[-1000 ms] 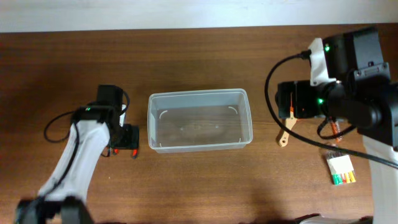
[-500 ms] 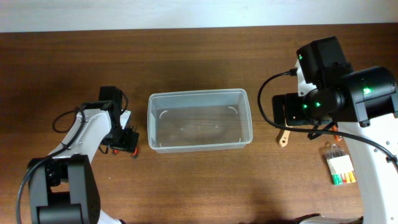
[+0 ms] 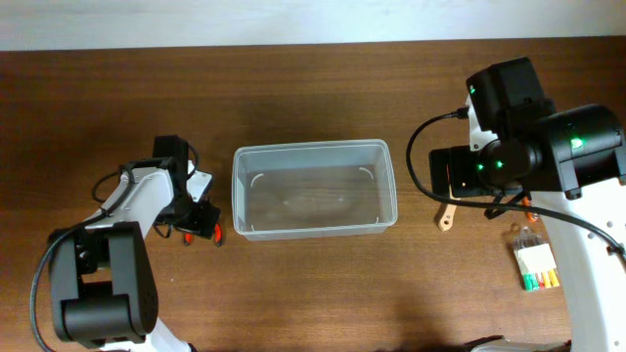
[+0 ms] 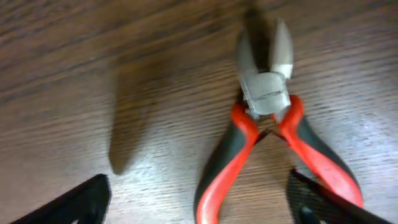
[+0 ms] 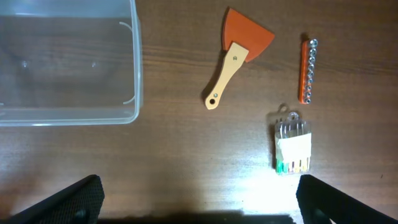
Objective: Pack container
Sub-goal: 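Grasp the red-handled pliers with the left gripper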
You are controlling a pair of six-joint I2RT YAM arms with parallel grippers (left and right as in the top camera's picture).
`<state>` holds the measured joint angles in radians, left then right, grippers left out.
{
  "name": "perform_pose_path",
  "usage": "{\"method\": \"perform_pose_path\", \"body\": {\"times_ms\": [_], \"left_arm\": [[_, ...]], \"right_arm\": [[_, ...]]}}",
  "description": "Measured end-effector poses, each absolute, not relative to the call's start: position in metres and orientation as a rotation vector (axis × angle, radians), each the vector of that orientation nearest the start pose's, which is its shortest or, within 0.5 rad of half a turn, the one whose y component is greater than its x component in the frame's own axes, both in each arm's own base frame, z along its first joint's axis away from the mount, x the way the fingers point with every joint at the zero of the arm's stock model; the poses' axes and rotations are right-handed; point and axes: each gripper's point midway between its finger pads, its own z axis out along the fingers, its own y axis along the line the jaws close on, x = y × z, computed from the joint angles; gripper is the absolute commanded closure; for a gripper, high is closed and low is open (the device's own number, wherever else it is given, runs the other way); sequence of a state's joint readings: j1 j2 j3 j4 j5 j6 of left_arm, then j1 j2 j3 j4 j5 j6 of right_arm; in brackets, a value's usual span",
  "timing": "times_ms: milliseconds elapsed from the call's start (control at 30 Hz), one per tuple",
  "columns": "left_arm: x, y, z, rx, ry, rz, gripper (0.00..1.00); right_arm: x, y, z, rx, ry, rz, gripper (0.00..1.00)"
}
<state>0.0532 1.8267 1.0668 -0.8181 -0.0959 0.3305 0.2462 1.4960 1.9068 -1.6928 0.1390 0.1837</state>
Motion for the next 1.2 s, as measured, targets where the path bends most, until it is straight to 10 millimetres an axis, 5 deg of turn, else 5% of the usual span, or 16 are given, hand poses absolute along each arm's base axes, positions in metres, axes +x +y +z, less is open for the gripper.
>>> {"method": "perform_pose_path", "body": {"times_ms": [33, 167, 400, 600, 900, 1067, 1200], "left_arm": [[0.303, 0.032, -0.002, 0.442, 3.133, 0.144, 0.33], [0.303, 0.029, -0.003, 0.468, 3.135, 0.109, 0.58], [0.303, 0.027, -0.004, 0.476, 3.135, 0.098, 0.87], [0.303, 0.028, -0.004, 0.474, 3.135, 0.103, 0.98], [0.302, 0.029, 0.001, 0.447, 3.184, 0.107, 0.98], [0.322, 0.035, 0.031, 0.421, 3.165, 0.156, 0.98], [0.349, 0.041, 0.076, 0.368, 3.059, 0.226, 0.98]], "right_arm": [[0.268, 0.043, 0.296, -0.059, 2.828, -0.107, 0.01], [0.268, 0.042, 0.295, -0.059, 2.827, -0.11, 0.02], [0.268, 0.042, 0.295, -0.058, 2.828, -0.111, 0.01], [0.268, 0.042, 0.295, -0.058, 2.827, -0.115, 0.01], [0.269, 0.041, 0.296, -0.061, 2.825, -0.122, 0.01], [0.269, 0.04, 0.296, -0.062, 2.824, -0.128, 0.01], [0.269, 0.038, 0.296, -0.06, 2.821, -0.145, 0.01]]}}
